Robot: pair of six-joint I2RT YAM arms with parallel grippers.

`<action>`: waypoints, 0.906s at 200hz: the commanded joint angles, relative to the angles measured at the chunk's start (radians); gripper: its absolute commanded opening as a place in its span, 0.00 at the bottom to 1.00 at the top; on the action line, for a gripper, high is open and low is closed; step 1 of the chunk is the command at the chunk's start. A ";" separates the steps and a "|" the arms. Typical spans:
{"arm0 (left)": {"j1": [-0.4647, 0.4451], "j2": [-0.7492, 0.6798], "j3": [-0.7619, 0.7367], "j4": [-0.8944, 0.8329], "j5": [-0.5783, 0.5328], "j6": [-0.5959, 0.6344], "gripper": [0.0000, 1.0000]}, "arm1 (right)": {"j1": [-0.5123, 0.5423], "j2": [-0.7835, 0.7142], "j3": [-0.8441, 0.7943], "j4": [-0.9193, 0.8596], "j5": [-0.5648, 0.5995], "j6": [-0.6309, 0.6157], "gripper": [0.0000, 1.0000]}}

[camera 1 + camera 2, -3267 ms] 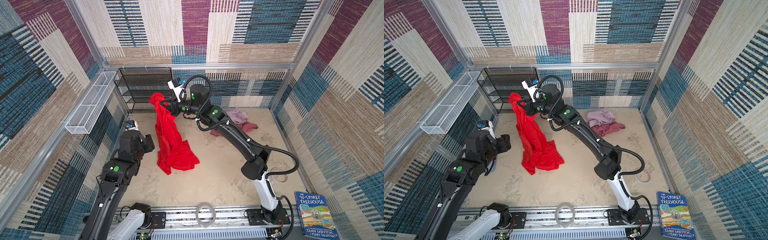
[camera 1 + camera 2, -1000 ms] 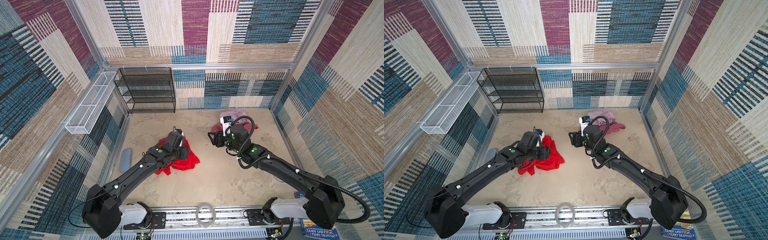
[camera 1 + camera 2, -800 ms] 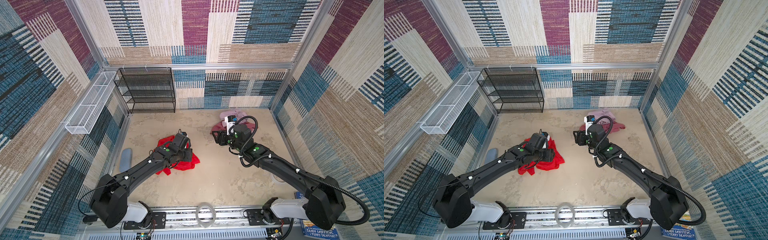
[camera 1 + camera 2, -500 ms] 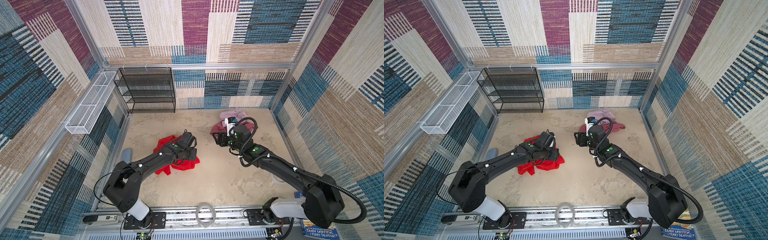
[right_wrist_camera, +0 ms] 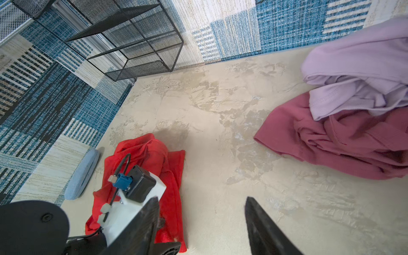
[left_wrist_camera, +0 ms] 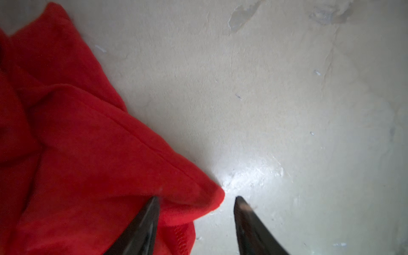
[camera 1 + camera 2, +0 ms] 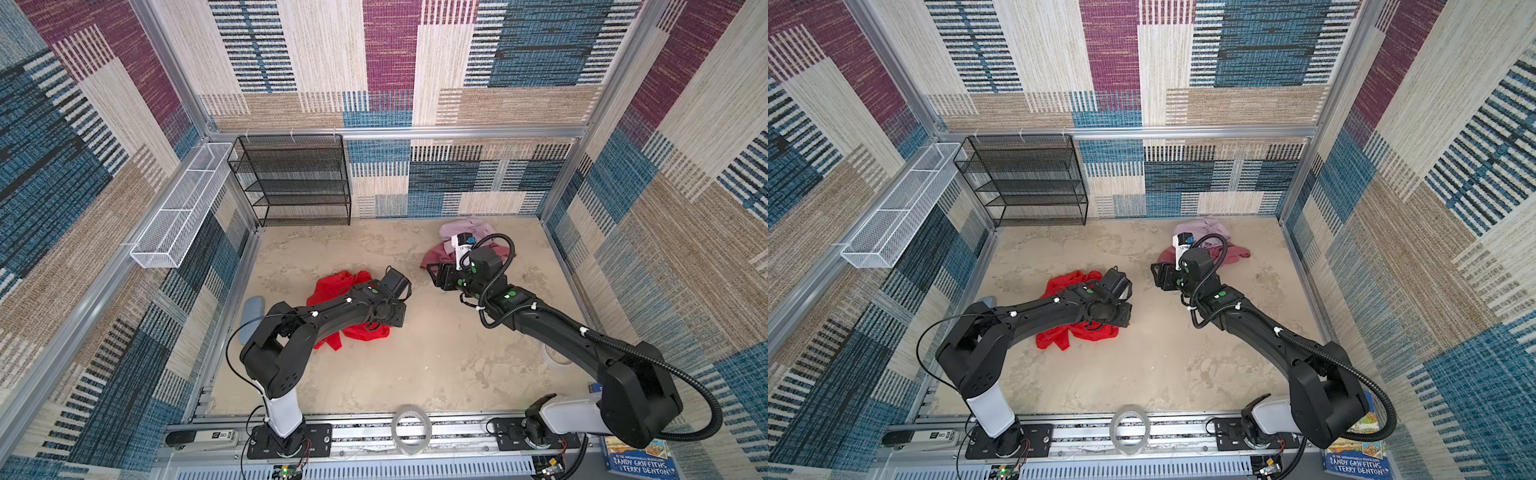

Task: Pick out a specific cloth from the pile
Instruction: 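Grasp the red cloth's edge with the left gripper and lift it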

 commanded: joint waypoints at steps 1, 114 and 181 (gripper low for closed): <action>0.000 0.021 0.022 0.005 -0.017 -0.008 0.57 | -0.009 -0.002 -0.007 0.038 -0.019 0.006 0.65; -0.006 0.111 0.031 0.006 -0.031 -0.023 0.36 | -0.033 0.003 -0.036 0.057 -0.037 0.015 0.65; -0.009 0.108 0.022 0.001 -0.054 -0.026 0.00 | -0.036 0.001 -0.039 0.058 -0.036 0.025 0.64</action>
